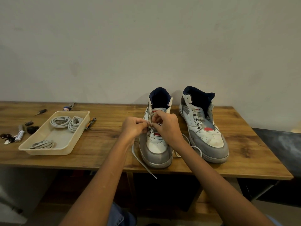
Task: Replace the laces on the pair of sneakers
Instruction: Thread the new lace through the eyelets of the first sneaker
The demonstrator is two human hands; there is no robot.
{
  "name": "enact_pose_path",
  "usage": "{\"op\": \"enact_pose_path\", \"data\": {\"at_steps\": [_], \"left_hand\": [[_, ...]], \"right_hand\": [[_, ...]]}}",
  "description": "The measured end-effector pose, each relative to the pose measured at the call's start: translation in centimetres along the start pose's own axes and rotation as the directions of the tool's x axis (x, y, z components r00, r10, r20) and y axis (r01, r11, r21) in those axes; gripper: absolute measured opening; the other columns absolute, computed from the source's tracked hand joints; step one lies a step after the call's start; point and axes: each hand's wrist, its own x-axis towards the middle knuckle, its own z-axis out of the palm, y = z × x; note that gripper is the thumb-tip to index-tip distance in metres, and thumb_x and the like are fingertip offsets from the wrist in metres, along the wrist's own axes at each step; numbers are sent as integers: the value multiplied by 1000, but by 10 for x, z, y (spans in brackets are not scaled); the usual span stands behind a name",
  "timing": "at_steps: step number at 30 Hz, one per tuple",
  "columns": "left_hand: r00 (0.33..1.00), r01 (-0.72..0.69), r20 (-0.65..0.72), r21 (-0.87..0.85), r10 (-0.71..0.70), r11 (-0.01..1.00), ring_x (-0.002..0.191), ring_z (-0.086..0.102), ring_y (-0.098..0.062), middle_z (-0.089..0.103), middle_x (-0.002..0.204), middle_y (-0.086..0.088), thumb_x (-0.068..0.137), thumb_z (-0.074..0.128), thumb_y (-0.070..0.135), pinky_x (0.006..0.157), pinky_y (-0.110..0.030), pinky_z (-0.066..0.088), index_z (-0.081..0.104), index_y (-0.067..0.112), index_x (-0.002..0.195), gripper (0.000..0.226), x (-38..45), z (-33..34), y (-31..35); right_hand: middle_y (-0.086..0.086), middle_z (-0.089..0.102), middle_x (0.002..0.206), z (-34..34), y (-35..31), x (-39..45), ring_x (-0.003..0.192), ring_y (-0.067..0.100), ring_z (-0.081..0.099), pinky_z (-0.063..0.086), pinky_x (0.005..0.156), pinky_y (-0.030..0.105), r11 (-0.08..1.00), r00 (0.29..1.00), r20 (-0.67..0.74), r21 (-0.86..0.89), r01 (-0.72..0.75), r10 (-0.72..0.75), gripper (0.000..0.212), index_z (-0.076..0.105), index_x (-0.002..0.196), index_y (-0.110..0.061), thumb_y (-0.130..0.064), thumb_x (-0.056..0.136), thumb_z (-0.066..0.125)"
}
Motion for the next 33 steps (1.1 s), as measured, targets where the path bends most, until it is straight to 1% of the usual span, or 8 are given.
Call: {"op": "enact_pose_path", "data": {"at_steps": [3, 13, 15, 17, 19, 23, 27, 33], "left_hand": [[999, 25, 29, -66, -23, 998, 67, 63, -16, 66, 76, -9, 84, 64, 0, 59, -16, 55, 67, -7, 98, 16, -4, -1, 4], [997, 48, 60, -86, -43, 995, 70, 62, -16, 65, 80, -12, 84, 63, -2, 58, -15, 55, 64, -12, 104, 22, -5, -3, 7], [996, 44, 74, -67, -40, 997, 71, 63, -16, 65, 79, -11, 85, 62, -2, 59, -15, 55, 64, -10, 105, 22, -5, -4, 8], [996, 49, 74, -64, -44, 997, 70, 62, -15, 64, 77, -9, 86, 61, -1, 58, -15, 55, 63, -9, 106, 22, -6, -3, 8], [998, 59, 38, -48, -57, 997, 69, 61, -15, 63, 76, -7, 87, 60, 0, 59, -16, 55, 64, -7, 105, 19, -7, 1, 8], [997, 28, -77, 53, -24, 998, 68, 62, -16, 64, 72, -4, 84, 64, -2, 74, -31, 57, 69, -2, 93, 11, -5, 7, 7], [993, -49, -95, 152, 64, 987, 79, 68, -21, 68, 75, -2, 80, 70, 3, 81, -38, 57, 67, 20, 70, 20, -6, 11, 6], [999, -33, -29, 122, 37, 992, 78, 67, -20, 67, 75, -2, 85, 67, 10, 83, -41, 56, 64, 19, 70, 17, -5, 15, 7]], "right_hand": [[3, 66, 79, -1, 1, 2, 69, 8, 57, 44, 61, 6, 1000, 1000, 17, -13, -20, 20, 12, 66, 84, -6, -3, 76, 75], [-1, 63, 76, 2, 3, 0, 67, 6, 56, 45, 63, 5, 1000, 1000, -25, 23, -7, 8, 12, 66, 83, -6, -3, 76, 75], [3, 66, 77, 2, 2, 1, 68, 10, 59, 47, 63, 8, 1000, 1000, -17, 3, 3, -3, 11, 66, 83, -5, -1, 76, 74], [7, 67, 79, 1, 2, 4, 72, 15, 63, 53, 67, 19, 1000, 1000, 27, -29, 3, -3, 10, 67, 85, -5, 1, 77, 71], [7, 68, 84, -4, 1, 9, 78, 18, 64, 55, 71, 28, 997, 992, 123, -79, -24, 34, 13, 66, 88, -6, 4, 79, 68], [8, 69, 96, -12, -2, 11, 90, 20, 64, 55, 79, 32, 991, 967, 249, -130, -18, 50, 25, 62, 98, -6, 10, 79, 60], [7, 66, 97, -7, 0, 5, 89, 22, 61, 53, 79, 36, 980, 977, 199, -195, -37, 76, 26, 58, 102, -10, 7, 82, 58], [5, 68, 85, -9, 3, 7, 82, 22, 64, 54, 75, 43, 994, 989, 129, -94, -61, 73, 28, 54, 102, -8, 9, 80, 58]]}}
